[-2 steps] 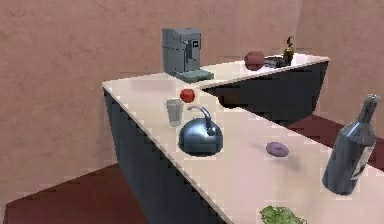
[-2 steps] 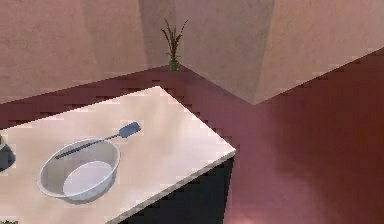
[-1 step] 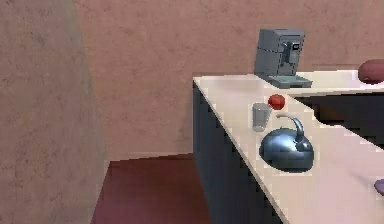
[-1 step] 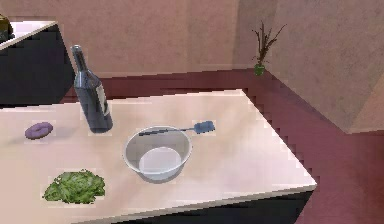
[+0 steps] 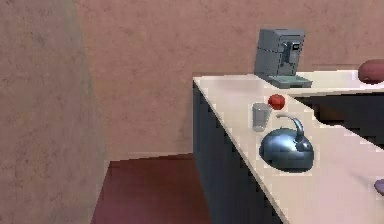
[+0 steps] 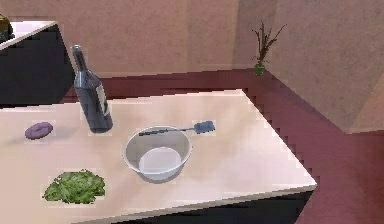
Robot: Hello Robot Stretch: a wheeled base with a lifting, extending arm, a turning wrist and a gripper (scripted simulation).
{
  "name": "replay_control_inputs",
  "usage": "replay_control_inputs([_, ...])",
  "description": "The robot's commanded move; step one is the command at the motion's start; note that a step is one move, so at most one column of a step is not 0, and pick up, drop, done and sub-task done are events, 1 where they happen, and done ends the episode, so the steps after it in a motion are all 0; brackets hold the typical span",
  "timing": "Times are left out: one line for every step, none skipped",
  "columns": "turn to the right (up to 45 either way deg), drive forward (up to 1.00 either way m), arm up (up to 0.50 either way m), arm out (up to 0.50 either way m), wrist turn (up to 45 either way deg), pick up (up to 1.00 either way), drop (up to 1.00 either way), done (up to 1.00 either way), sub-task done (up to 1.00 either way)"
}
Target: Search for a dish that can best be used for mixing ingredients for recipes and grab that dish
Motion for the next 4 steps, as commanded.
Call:
replay_control_inputs([0.0, 0.00, 0.38, 0.00, 0.0, 0.00, 0.00, 0.00, 0.00])
replay_control_inputs([0.0, 0.00, 0.00, 0.08, 0.0, 0.00, 0.00, 0.00, 0.00])
replay_control_inputs([0.0, 0.00, 0.00, 0.00, 45.0, 0.00, 0.00, 0.00, 0.00])
replay_control_inputs([0.0, 0.00, 0.00, 0.00, 45.0, 0.00, 0.00, 0.00, 0.00])
